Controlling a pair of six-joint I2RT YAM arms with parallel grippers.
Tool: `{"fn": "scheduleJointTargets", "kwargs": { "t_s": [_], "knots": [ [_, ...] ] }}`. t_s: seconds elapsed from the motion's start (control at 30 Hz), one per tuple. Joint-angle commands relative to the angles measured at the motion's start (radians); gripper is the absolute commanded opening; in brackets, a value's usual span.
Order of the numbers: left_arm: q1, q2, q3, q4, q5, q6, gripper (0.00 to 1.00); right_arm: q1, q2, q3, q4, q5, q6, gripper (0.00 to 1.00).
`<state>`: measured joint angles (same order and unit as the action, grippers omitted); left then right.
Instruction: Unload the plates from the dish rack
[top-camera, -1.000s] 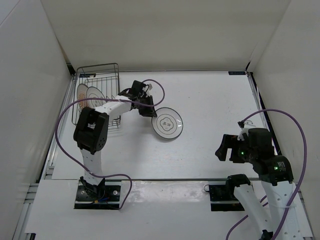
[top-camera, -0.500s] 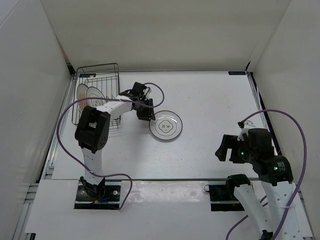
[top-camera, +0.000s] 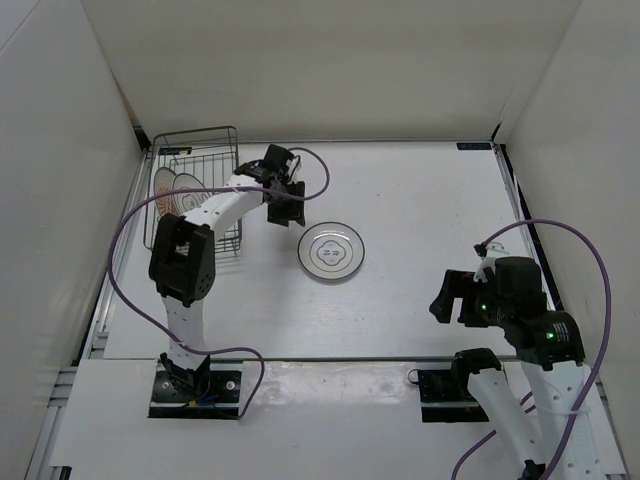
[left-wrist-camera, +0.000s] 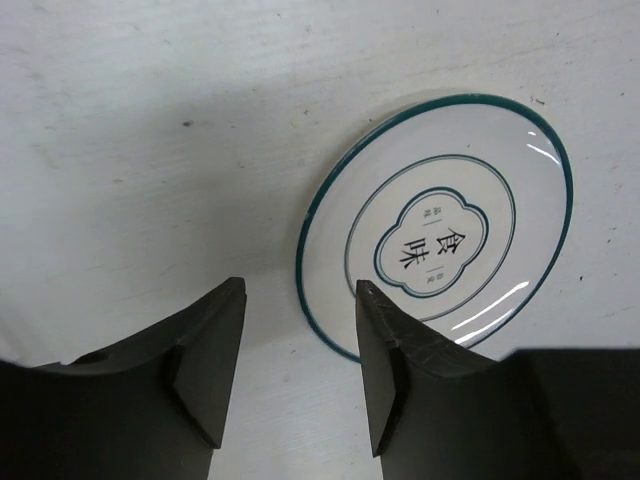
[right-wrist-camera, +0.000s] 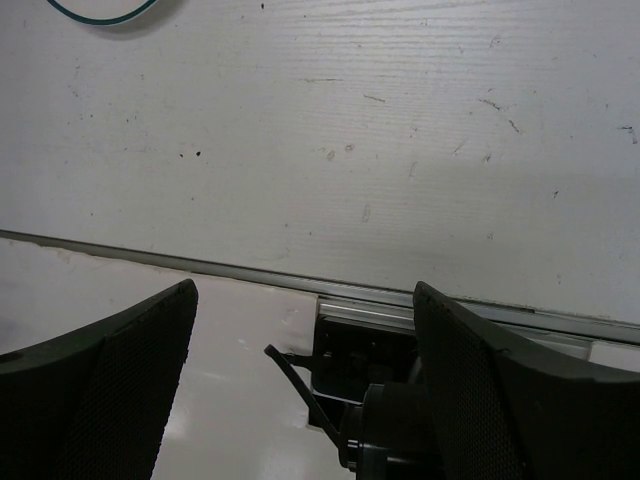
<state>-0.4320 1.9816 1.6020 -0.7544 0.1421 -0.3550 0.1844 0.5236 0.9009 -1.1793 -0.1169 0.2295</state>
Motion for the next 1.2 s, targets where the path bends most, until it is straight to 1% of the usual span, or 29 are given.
{"fn": "scheduleJointTargets", "kwargs": {
  "t_s": [0.0,0.03,0.1,0.13,0.17,0.2,0.23,0.27,0.33,0.4,0.47,0.5,0.57,0.6,0.67,0.73,0.8,0.93,1.17],
  "knots": [
    [0.024,-0.157,0.131,-0.124,-0.137,0.097,0.59,0.001,0.012,0.003,0.006,-0.023,-0.001,0.90],
    [0.067,-0.176,0.142,-0.158,-0.162,0.105,0.59,0.001,0.013,0.004,0.006,-0.021,-0.001,0.90],
    [0.107,-0.240,0.182,-0.180,-0.176,0.094,0.65,0.001,0.015,0.003,0.006,-0.021,-0.001,0.90],
    [0.154,-0.280,0.187,-0.195,-0.173,0.077,0.65,0.003,0.010,0.001,0.007,-0.024,0.001,0.90],
    [0.204,-0.317,0.188,-0.200,-0.167,0.062,0.66,0.003,0.013,0.001,0.009,-0.026,-0.002,0.90],
    [0.226,-0.334,0.176,-0.198,-0.156,0.062,0.70,0.001,0.010,-0.005,0.010,-0.029,-0.002,0.90],
    [0.266,-0.364,0.170,-0.174,-0.157,0.068,0.72,0.000,0.013,-0.010,0.012,-0.036,-0.005,0.90],
    [0.295,-0.381,0.156,-0.177,-0.180,0.073,0.74,0.001,0.015,-0.010,0.018,-0.043,-0.007,0.90],
    [0.329,-0.386,0.159,-0.189,-0.246,0.088,0.75,0.001,0.013,-0.017,0.021,-0.047,-0.006,0.90],
    [0.367,-0.376,0.165,-0.198,-0.283,0.093,0.75,0.001,0.019,-0.017,0.020,-0.046,-0.007,0.90],
    [0.387,-0.354,0.165,-0.207,-0.292,0.090,0.75,0.004,0.018,-0.017,0.020,-0.047,-0.007,0.90],
    [0.416,-0.351,0.151,-0.212,-0.295,0.088,0.74,0.004,0.018,-0.020,0.021,-0.047,-0.010,0.90],
    [0.424,-0.351,0.130,-0.201,-0.297,0.080,0.74,0.003,0.012,-0.023,0.021,-0.047,-0.007,0.90],
    [0.453,-0.356,0.110,-0.188,-0.297,0.076,0.72,0.001,0.009,-0.025,0.021,-0.047,-0.007,0.90],
    [0.464,-0.351,0.084,-0.171,-0.294,0.074,0.72,0.003,0.009,-0.026,0.023,-0.047,-0.009,0.90],
    [0.470,-0.348,0.062,-0.163,-0.306,0.071,0.67,0.004,0.012,-0.028,0.021,-0.049,-0.009,0.90],
    [0.472,-0.345,0.039,-0.154,-0.331,0.068,0.66,0.003,0.010,-0.028,0.026,-0.050,-0.007,0.90],
    [0.478,-0.352,-0.013,-0.129,-0.358,0.082,0.66,0.004,0.007,-0.034,0.027,-0.052,-0.006,0.90],
    [0.501,-0.319,-0.014,-0.140,-0.365,0.087,0.66,0.003,0.003,-0.037,0.030,-0.052,-0.006,0.90]
  ]
}}
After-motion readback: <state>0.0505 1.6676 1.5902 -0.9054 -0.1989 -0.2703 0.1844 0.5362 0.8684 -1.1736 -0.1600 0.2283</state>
